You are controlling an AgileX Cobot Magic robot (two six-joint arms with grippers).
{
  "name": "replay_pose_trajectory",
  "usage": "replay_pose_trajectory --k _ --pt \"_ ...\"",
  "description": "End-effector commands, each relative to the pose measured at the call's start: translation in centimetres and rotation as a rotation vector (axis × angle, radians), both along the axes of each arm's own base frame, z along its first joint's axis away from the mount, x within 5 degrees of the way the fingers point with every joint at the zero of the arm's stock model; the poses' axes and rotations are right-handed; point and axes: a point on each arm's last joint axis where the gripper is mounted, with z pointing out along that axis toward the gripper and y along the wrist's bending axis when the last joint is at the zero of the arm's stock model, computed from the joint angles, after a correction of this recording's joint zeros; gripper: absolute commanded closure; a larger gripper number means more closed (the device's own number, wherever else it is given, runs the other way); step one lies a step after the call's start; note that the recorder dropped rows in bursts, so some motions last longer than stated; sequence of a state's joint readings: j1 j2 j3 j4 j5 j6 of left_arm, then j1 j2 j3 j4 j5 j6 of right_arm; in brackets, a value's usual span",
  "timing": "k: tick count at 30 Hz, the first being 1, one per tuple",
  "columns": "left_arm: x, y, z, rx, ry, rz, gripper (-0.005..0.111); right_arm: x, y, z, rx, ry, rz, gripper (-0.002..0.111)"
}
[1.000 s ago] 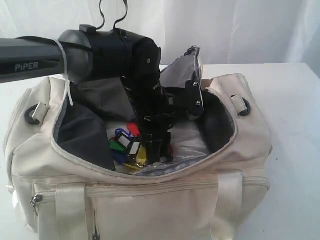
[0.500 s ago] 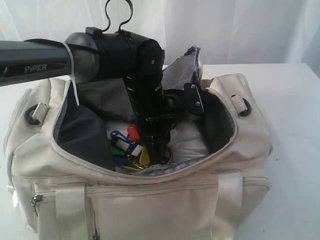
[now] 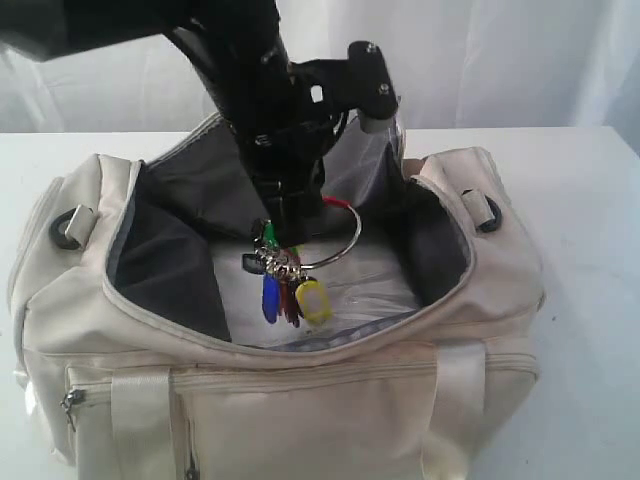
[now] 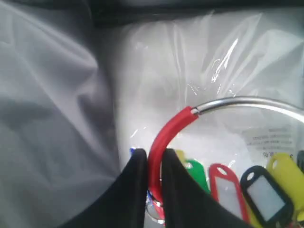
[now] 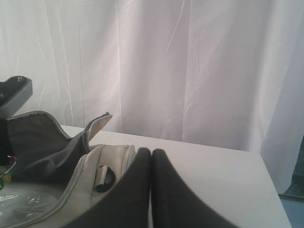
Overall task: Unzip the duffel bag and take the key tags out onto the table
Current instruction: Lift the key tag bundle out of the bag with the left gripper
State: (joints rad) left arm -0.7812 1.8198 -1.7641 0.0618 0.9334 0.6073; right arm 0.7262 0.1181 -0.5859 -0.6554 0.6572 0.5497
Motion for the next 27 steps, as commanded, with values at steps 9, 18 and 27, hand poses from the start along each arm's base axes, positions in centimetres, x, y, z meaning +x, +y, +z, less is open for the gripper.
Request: replay_pose_trajectory --k 9,18,27 --pt "-3.5 5.6 7.1 0.061 -0.124 0.098 0.107 0.0 0.0 -0.1 0.002 -0.005 0.005 0.108" --pt "-6.2 9.6 10.8 0.096 -0.194 0.188 0.107 0.0 0.0 -0.1 0.002 -0.005 0.005 0.108" --pt "-7.5 12.8 12.6 0.061 -0.249 0.292 0.107 0.0 0.0 -0.1 -0.001 -0.003 0.002 0.108"
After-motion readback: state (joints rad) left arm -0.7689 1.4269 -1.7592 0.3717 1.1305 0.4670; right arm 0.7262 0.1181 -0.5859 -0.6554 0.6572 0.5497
